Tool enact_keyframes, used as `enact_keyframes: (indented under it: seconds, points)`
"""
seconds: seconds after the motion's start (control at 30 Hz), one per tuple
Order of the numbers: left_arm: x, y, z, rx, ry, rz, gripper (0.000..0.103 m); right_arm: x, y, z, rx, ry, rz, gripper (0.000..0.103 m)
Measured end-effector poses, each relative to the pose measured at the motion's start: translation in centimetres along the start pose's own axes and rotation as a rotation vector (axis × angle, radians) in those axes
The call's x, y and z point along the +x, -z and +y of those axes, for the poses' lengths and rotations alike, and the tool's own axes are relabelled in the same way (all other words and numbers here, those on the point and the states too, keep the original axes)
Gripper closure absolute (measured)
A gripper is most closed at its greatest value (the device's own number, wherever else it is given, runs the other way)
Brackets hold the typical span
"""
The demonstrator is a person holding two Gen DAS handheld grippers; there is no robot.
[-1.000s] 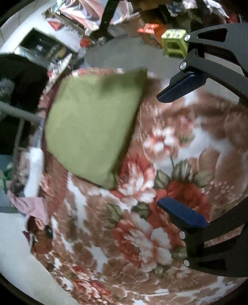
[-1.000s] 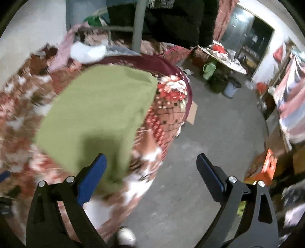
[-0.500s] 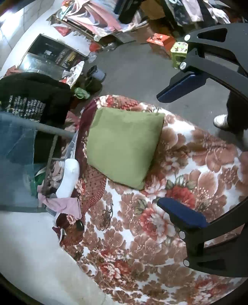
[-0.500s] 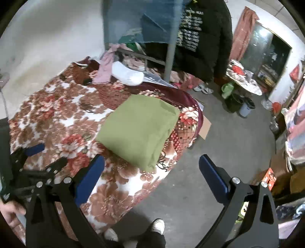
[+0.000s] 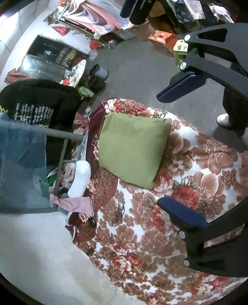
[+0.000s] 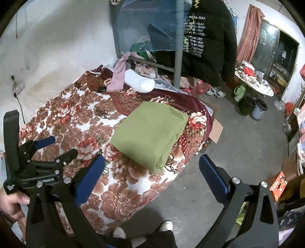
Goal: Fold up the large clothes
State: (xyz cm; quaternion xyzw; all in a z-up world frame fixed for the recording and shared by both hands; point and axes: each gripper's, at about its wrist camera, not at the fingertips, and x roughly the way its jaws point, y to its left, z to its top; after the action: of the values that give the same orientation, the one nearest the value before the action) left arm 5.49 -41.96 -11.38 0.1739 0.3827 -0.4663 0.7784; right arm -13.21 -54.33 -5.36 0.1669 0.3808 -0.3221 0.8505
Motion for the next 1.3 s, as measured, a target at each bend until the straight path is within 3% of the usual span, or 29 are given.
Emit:
enact_keyframes:
  seconds: [0.63, 1.3]
  points:
    - [1.7, -5.4, -1.8, 0.083, 0.004, -0.031, 0.006, 1.9, -2.4, -0.2, 0.036, -0.006, -0.009, 0.005]
    - [2.4, -6.0, -2.0, 0.071, 0.045, -0.016, 0.006, 2.4, -2.8, -1.0, 0.055, 0.010, 0.002, 0.005]
